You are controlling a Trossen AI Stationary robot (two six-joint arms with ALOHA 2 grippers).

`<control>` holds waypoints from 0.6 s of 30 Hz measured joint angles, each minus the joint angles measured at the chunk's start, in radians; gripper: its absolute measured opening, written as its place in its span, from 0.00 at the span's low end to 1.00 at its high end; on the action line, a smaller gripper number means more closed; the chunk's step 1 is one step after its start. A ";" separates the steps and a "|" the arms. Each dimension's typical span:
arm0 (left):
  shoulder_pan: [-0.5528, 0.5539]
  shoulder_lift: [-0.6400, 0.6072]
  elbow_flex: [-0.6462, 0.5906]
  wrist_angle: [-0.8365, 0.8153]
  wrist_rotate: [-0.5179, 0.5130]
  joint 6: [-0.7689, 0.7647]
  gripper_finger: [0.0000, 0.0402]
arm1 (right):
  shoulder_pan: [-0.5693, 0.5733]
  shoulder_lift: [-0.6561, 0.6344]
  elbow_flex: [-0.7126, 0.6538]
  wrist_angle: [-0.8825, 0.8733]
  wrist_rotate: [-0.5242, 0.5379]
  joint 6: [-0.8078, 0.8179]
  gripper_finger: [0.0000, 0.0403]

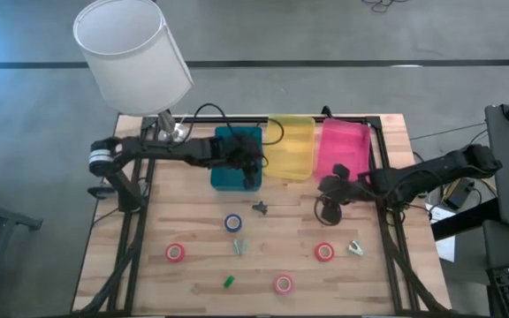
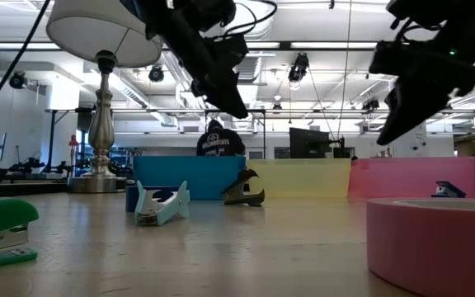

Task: Pick and place Stapler, Stapler remover, tape
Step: Put the blue stapler into the blue bin

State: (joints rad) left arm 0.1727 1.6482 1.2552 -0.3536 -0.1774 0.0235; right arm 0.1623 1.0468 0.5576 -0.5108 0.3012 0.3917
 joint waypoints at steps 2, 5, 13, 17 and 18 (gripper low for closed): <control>-0.014 0.000 -0.001 -0.001 0.000 -0.002 0.34 | 0.007 0.000 0.000 -0.011 -0.033 -0.043 0.40; -0.028 0.000 -0.001 0.002 -0.002 -0.003 0.34 | 0.011 0.004 0.000 -0.017 -0.126 -0.104 0.39; -0.036 0.000 -0.001 0.032 -0.004 -0.023 0.34 | 0.011 0.016 -0.013 -0.118 -0.161 -0.115 0.37; -0.035 0.000 -0.001 0.032 -0.004 -0.023 0.34 | 0.011 0.016 -0.031 -0.117 -0.197 -0.077 0.37; -0.035 0.000 -0.001 0.031 -0.004 -0.023 0.34 | 0.011 0.017 -0.042 -0.119 -0.204 -0.066 0.37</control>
State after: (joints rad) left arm 0.1375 1.6482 1.2545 -0.3222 -0.1818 0.0002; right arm 0.1731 1.0635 0.5153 -0.6294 0.0968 0.3255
